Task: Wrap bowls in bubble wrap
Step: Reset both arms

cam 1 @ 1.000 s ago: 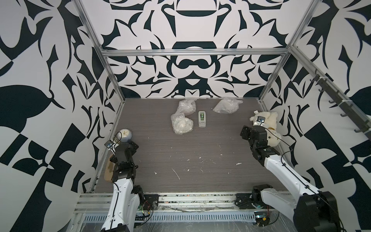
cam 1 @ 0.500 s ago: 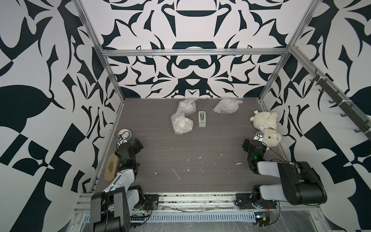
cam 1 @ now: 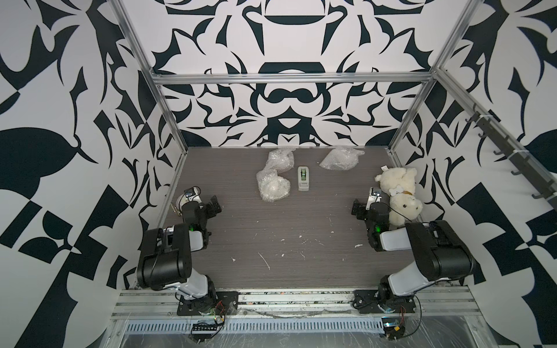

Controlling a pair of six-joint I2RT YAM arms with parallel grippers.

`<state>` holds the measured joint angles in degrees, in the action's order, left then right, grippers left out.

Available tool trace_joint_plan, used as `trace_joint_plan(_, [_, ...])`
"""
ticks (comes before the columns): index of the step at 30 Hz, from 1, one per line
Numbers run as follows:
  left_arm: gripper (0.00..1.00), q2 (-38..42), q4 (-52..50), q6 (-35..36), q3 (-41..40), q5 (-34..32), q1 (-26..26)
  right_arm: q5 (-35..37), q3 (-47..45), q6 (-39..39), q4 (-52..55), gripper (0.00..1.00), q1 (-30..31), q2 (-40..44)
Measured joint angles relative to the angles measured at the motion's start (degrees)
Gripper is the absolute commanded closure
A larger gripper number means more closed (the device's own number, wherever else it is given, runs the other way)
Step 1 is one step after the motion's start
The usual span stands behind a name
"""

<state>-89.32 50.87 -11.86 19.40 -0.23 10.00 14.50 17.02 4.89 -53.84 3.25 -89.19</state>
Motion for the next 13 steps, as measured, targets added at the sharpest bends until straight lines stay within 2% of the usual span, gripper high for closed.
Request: trace_joint_plan(13, [0.00, 0.00, 1.31, 1.92, 0.70, 1.38, -1.49, -8.94, 2.12, -3.87, 3.52, 0.01, 0.02, 0.00])
